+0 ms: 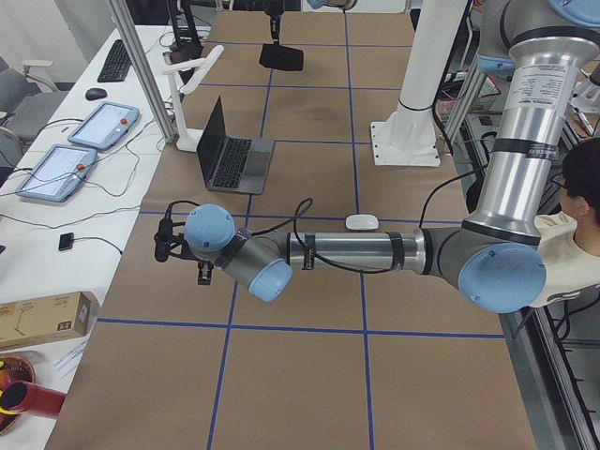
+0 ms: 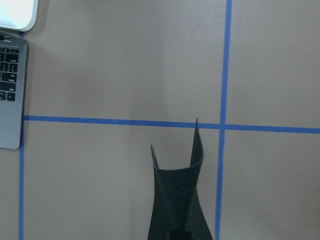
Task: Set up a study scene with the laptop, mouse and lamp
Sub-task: 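Carry the mouse pad farther from the robot beside the laptop, then lower the mouse pad flat and open the right gripper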
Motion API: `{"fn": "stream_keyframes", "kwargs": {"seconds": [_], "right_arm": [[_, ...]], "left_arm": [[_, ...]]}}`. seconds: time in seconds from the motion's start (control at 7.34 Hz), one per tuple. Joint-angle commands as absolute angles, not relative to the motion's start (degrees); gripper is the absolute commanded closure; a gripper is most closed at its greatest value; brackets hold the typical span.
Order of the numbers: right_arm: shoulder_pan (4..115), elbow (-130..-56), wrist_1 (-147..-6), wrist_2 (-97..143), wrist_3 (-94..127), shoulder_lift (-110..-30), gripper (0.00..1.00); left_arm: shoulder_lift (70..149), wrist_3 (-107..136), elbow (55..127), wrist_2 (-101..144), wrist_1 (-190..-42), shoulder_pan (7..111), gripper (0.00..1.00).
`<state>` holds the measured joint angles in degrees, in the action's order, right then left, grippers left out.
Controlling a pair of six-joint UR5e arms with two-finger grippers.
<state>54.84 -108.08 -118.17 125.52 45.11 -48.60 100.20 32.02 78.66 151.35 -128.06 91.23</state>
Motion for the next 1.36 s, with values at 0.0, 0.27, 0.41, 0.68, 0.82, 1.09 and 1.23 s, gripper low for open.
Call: {"fn": "stream_keyframes", "kwargs": {"seconds": [0.0, 0.27, 0.41, 0.68, 0.82, 1.09, 1.23], "right_arm": [[54.49, -105.48, -115.77, 124.02, 45.88, -46.24, 1.0], [54.49, -102.4, -110.85, 122.18, 48.4, -45.88, 1.0], [54.41, -100.65, -106.22, 121.3, 51.73, -45.62, 1.0], [53.35, -99.67, -104.5, 116.91, 52.65, -45.18, 0.0], [53.35, -99.67, -104.59, 116.89, 52.3, -45.18, 0.0], [53.7, -100.1, -104.76, 117.24, 51.68, -46.31, 0.0], [54.31, -100.8, -104.77, 117.59, 51.51, -48.23, 0.0]], "left_arm": [[100.2, 31.99, 78.66, 151.35, -128.06, 91.41, 0.0], [100.2, 31.99, 78.58, 151.35, -127.97, 91.41, 0.0], [100.2, 31.99, 78.57, 151.35, -127.45, 91.49, 0.0], [100.2, 31.99, 78.57, 151.35, -127.18, 91.41, 0.0], [100.2, 31.99, 78.57, 151.35, -127.18, 91.32, 0.0], [100.11, 32.08, 78.66, 151.26, -126.74, 90.88, 0.0], [100.19, 32.08, 78.75, 151.26, -126.3, 90.62, 0.0]]}}
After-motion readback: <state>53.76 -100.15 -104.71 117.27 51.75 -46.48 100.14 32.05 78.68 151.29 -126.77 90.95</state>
